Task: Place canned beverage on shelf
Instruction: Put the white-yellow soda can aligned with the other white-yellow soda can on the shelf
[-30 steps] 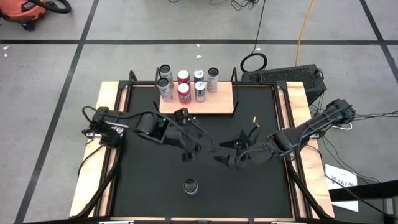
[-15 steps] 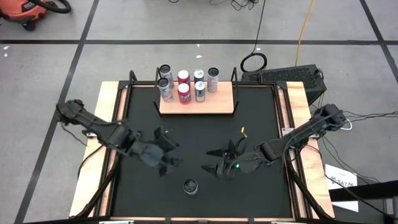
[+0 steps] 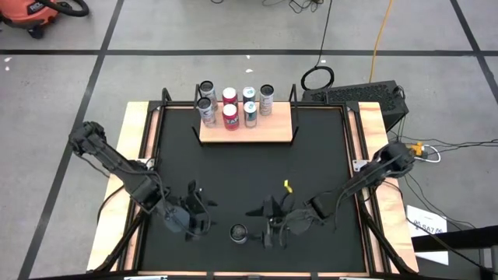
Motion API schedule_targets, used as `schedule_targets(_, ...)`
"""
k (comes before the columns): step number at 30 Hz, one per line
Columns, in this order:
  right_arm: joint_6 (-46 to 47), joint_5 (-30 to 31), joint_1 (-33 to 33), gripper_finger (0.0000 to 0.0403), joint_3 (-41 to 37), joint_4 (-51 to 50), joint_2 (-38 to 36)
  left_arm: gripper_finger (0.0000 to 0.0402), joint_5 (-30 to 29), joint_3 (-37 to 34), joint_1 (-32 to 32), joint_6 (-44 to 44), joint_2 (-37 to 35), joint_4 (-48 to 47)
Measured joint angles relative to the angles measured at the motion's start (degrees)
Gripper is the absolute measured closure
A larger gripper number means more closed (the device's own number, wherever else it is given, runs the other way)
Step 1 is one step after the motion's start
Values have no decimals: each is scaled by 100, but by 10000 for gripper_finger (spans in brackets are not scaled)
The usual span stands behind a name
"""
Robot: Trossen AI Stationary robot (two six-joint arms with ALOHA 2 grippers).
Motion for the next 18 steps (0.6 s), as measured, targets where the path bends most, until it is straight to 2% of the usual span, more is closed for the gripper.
schedule_targets(6,-347,7,122,46,191,-79,320,128,203,-557,-122,-171,-3,920)
schedule_targets(18,-1388,11,81,46,367,-484,538,128,212,-606,-72,-76,578,1529)
